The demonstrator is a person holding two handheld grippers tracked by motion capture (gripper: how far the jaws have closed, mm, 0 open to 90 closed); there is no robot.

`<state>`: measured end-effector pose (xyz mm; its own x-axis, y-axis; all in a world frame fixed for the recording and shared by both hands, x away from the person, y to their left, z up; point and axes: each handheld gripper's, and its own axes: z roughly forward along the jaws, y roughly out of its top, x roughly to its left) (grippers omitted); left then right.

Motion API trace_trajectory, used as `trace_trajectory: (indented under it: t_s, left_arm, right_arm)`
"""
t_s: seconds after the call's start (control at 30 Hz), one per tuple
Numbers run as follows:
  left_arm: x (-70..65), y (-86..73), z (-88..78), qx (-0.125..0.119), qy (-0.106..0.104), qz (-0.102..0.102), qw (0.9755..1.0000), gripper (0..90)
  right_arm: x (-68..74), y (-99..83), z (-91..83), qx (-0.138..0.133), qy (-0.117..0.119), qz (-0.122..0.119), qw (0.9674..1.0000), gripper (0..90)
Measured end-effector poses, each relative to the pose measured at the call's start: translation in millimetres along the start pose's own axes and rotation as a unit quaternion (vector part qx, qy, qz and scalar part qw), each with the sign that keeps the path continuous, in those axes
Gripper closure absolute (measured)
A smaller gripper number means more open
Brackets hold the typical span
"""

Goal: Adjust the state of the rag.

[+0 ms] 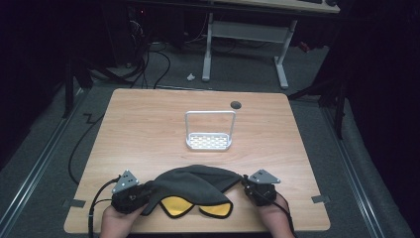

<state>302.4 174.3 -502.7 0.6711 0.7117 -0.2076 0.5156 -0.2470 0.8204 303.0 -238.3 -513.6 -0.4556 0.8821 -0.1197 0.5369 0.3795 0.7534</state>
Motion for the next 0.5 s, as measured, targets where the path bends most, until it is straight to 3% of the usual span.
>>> trace_trajectory:
  t_s: [0.1,0.2,0.27,0.3,0.37,0.4,0.43,0.47,0.5]
  left_arm:
    - [3.6,-1.5,2.9,-0.004,0.010,-0.013,0.9999,67.4]
    - [7.0,-3.0,3.2,-0.001,0.018,-0.024,0.9996,51.6]
    - [5.8,-2.9,-1.3,-0.023,0.008,-0.027,0.9993,42.6]
    - [5.8,-2.9,-1.3,-0.023,0.008,-0.027,0.9993,40.5]
    - [0.6,0.9,-10.2,-0.061,0.000,-0.018,0.9980,39.3]
    - [-7.9,4.9,-23.6,-0.122,-0.001,0.004,0.9925,37.7]
    - [-7.9,4.9,-23.6,-0.122,-0.001,0.004,0.9925,38.8]
    - [-11.7,6.3,-30.0,-0.147,0.001,0.020,0.9889,38.8]
    - [-15.8,10.1,-33.6,-0.143,0.005,0.031,0.9893,37.1]
  right_arm:
    - [-15.0,-4.2,2.0,0.003,-0.023,0.017,0.9996,80.0]
    - [-21.4,-6.2,4.9,0.009,-0.050,0.018,0.9985,76.0]
    - [-24.4,-7.6,5.2,0.011,-0.054,0.026,0.9981,67.5]
    - [-24.4,-7.6,5.2,0.011,-0.054,0.026,0.9981,67.5]
    - [-26.1,-8.5,2.8,0.009,-0.053,0.036,0.9979,63.7]
    - [-26.7,-7.5,-2.3,-0.003,-0.051,0.042,0.9978,59.9]
    - [-26.1,-6.8,-4.4,-0.006,-0.050,0.044,0.9977,59.5]
    - [-26.1,-6.8,-4.4,-0.006,-0.050,0.044,0.9977,59.5]
    - [-22.2,-5.0,-12.9,-0.017,-0.048,0.037,0.9980,55.4]
